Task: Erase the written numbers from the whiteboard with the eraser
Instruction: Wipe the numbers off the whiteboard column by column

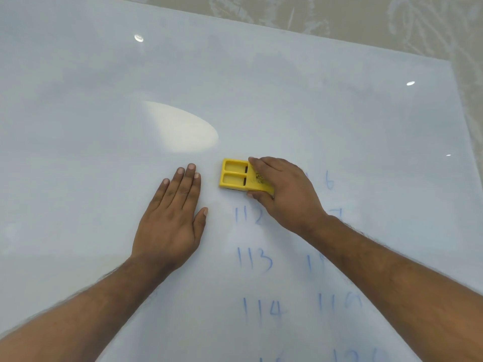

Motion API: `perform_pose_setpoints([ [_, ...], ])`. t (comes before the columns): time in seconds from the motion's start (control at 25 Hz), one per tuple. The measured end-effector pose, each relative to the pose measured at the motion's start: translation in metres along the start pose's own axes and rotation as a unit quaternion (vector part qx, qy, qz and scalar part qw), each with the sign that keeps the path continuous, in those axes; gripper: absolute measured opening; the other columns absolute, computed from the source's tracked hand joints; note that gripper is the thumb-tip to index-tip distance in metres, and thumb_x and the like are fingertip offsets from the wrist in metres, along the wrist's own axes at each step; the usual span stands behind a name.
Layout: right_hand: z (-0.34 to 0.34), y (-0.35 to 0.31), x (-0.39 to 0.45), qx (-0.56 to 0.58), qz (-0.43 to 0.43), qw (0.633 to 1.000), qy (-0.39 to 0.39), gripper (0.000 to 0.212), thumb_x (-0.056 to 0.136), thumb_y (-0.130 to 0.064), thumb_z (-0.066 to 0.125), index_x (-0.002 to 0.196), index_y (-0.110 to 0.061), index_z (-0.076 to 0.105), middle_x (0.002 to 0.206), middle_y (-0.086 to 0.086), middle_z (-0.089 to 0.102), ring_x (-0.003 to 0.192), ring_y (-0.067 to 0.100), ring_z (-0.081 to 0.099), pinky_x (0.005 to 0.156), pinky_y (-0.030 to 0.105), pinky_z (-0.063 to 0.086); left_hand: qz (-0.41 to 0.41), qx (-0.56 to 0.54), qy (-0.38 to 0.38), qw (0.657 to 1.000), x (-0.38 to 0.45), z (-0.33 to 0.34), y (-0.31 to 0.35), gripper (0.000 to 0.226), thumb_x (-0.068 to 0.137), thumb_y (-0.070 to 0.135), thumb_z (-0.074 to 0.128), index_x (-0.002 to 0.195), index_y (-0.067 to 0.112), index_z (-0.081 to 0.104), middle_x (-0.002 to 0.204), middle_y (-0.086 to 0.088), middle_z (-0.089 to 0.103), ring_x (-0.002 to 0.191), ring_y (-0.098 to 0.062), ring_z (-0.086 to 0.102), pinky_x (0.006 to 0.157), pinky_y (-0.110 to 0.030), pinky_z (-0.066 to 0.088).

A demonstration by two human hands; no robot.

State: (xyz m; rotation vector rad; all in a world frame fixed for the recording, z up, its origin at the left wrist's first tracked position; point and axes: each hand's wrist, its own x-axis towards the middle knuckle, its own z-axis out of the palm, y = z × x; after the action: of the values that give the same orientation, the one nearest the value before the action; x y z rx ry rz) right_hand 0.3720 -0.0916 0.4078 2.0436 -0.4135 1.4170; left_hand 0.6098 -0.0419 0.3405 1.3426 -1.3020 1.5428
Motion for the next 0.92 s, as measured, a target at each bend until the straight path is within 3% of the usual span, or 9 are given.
perform_pose_setpoints([
  [0.36,0.008,0.007,-0.048,-0.004,-0.088,0.995,-0.040,0.057,0.084,-0.029,0.072,0.134,-0.010,0.052,0.123,0.006,0.062,0.107,0.029,0.058,0.093,0.039,0.046,-0.023,-0.004,-0.031,0.999,-0.016,0.000,0.002,0.065,0.104,0.042,0.026,0.160,0.010,0.016,0.169,-0.004,0.011,0.157,-0.020,0.009,0.127,-0.042,0.013],
  [0.64,0.013,0.007,-0.024,0.035,0.008,0.999,0.037,0.060,0.082,-0.030,0.075,0.134,-0.009,0.053,0.121,0.008,0.062,0.106,0.030,0.055,0.092,0.038,0.044,-0.027,-0.011,-0.031,0.999,-0.024,-0.002,0.007,0.065,0.103,0.041,0.025,0.159,0.008,0.017,0.169,-0.005,0.013,0.157,-0.021,0.011,0.127,-0.043,0.014],
  [0.92,0.026,-0.006,-0.061,0.042,-0.047,0.998,0.017,0.057,0.084,-0.029,0.073,0.134,-0.010,0.053,0.118,0.006,0.062,0.103,0.027,0.055,0.092,0.036,0.044,-0.024,-0.017,-0.026,0.999,-0.029,-0.001,0.006,0.065,0.104,0.041,0.026,0.159,0.008,0.018,0.169,-0.006,0.014,0.156,-0.022,0.012,0.127,-0.043,0.015],
])
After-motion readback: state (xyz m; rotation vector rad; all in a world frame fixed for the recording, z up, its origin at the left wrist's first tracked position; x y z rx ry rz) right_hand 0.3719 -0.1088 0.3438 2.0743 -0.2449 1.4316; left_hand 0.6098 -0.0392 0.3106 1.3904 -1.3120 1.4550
